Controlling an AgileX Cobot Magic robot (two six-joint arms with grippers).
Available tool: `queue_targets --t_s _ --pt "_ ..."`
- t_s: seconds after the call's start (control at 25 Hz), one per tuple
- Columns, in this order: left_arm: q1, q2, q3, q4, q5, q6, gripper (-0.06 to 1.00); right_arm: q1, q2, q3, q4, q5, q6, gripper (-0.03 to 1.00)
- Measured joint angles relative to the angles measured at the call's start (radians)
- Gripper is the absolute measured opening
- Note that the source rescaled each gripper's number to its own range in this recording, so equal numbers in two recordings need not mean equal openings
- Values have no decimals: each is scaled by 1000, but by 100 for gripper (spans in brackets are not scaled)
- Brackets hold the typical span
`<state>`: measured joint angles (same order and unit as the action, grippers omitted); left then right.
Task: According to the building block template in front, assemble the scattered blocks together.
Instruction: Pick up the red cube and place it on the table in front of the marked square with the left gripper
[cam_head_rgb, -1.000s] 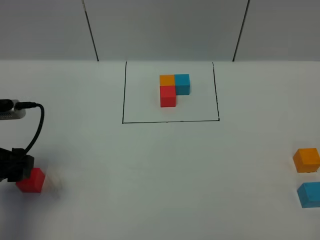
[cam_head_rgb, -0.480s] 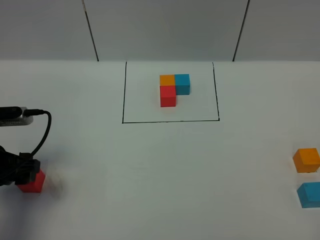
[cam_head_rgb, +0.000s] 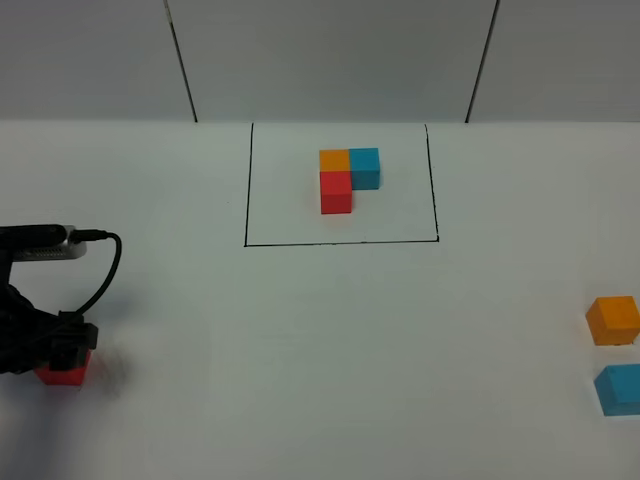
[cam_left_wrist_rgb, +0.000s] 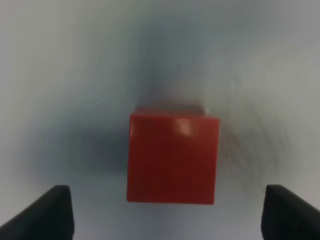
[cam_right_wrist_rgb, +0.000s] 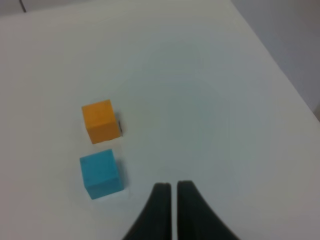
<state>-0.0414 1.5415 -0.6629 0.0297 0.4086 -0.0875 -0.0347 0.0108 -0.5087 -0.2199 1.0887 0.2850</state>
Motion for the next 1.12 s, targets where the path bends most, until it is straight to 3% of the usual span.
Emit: queue_targets --t_s 0.84,1.12 --pt "0 123 0 0 -122 19 100 0 0 0 0 0 0 0" --pt "0 135 0 0 -157 34 95 0 0 0 0 0 0 0"
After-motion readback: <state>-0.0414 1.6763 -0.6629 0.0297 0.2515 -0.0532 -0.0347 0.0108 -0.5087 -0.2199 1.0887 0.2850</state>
